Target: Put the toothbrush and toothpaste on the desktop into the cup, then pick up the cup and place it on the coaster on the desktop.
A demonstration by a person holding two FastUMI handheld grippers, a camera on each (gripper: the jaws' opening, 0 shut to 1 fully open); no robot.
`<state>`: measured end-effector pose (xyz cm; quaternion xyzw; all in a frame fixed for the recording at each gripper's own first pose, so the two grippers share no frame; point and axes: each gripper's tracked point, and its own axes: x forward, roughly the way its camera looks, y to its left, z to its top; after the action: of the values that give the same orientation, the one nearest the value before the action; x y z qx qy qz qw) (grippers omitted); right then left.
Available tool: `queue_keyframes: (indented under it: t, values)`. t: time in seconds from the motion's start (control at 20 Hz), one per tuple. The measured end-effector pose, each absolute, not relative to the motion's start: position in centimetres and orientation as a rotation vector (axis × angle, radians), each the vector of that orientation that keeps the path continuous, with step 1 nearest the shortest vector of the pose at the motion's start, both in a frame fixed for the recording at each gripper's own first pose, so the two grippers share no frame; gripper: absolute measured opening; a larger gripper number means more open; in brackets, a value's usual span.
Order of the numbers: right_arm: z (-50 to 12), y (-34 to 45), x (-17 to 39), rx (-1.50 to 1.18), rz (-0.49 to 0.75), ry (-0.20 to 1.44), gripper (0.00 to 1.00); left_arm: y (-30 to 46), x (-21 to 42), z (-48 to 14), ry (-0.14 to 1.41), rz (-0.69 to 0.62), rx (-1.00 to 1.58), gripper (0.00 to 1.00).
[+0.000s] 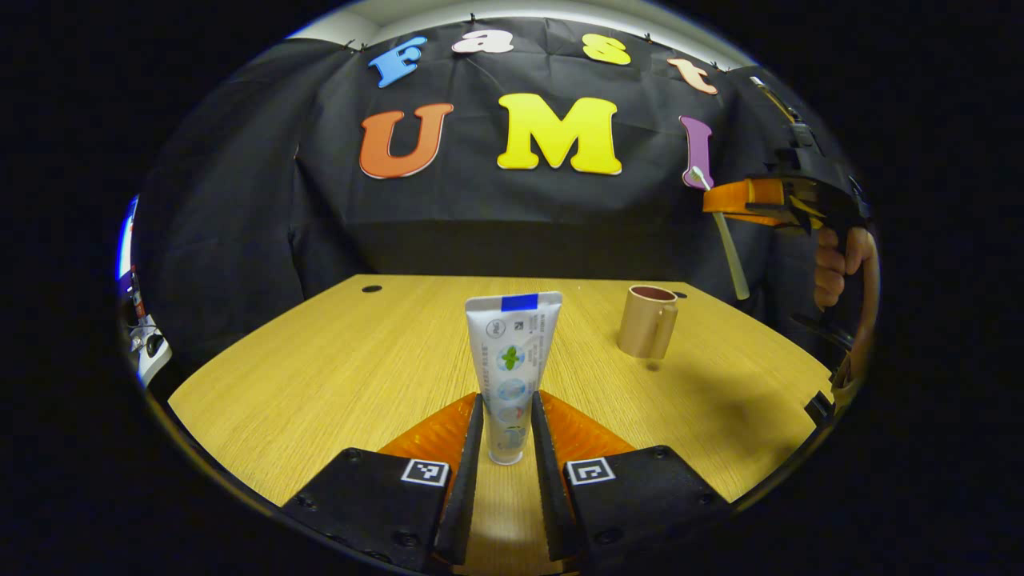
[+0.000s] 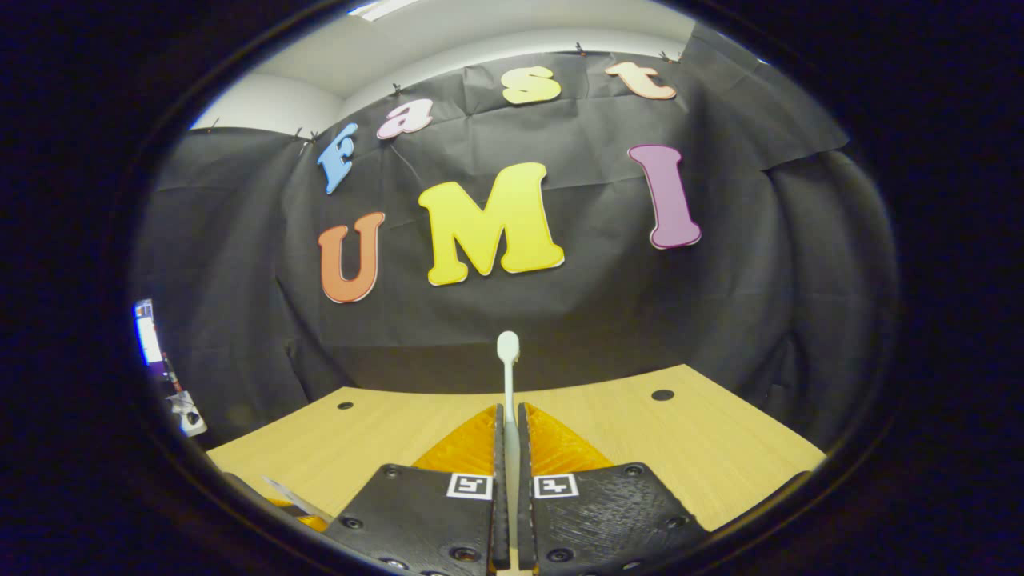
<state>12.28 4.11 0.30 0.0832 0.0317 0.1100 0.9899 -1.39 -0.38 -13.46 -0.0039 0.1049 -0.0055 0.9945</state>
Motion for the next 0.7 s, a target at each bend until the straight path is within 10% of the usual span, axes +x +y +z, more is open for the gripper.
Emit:
queue_keyframes:
  t: [0.7]
  values:
    - [0.0, 6.0, 20.7, 0.103, 0.174, 0.004, 0.04, -0.7, -0.2, -17.1, 0.28, -0.022, -0.048, 0.37]
